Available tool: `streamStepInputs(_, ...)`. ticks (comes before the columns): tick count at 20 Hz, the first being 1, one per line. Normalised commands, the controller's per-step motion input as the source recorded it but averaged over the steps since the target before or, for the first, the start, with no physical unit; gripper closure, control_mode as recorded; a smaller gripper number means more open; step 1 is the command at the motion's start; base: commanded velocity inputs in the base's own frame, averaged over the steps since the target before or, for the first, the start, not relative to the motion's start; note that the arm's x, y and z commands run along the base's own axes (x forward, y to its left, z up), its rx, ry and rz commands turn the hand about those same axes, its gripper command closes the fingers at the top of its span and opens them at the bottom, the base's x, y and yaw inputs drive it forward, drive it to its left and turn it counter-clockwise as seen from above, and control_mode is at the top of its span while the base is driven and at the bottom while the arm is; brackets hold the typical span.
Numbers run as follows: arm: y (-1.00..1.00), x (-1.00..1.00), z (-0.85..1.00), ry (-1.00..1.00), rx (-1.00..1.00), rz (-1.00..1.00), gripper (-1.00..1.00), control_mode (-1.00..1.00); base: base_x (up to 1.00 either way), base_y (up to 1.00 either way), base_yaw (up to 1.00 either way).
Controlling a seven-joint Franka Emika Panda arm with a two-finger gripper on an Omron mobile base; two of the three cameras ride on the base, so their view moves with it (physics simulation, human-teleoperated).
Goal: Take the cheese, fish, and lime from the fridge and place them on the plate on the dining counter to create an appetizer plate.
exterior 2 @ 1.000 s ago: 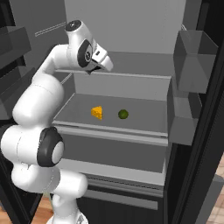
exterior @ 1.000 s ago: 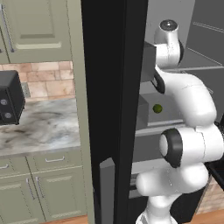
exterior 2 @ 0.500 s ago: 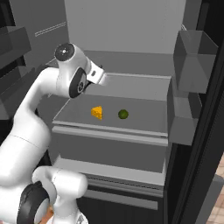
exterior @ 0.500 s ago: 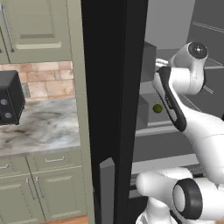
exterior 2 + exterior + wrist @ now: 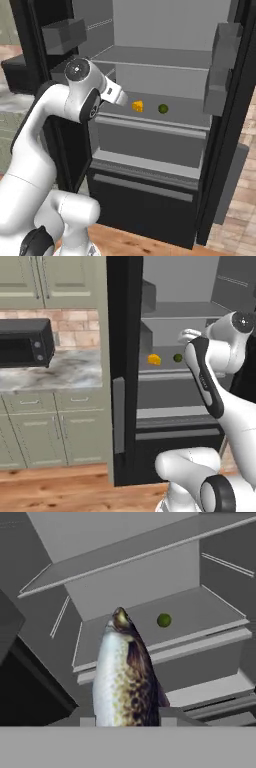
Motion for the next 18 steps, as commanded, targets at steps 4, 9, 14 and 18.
streamStepInputs(4, 0.0, 0.0, 0.0, 0.0, 0.0, 0.0, 1.0, 1.0, -0.96, 0.0, 0.27)
streamStepInputs(9, 0.0, 0.0, 0.0, 0.0, 0.0, 0.0, 1.0, 1.0, -0.75, 0.01, 0.36)
streamStepInputs(14, 0.0, 0.0, 0.0, 0.0, 0.0, 0.0, 1.0, 1.0, -0.63, 0.0, 0.46)
streamStepInputs(18, 0.0, 0.0, 0.0, 0.0, 0.0, 0.0, 1.0, 1.0, -0.4, 0.1, 0.52)
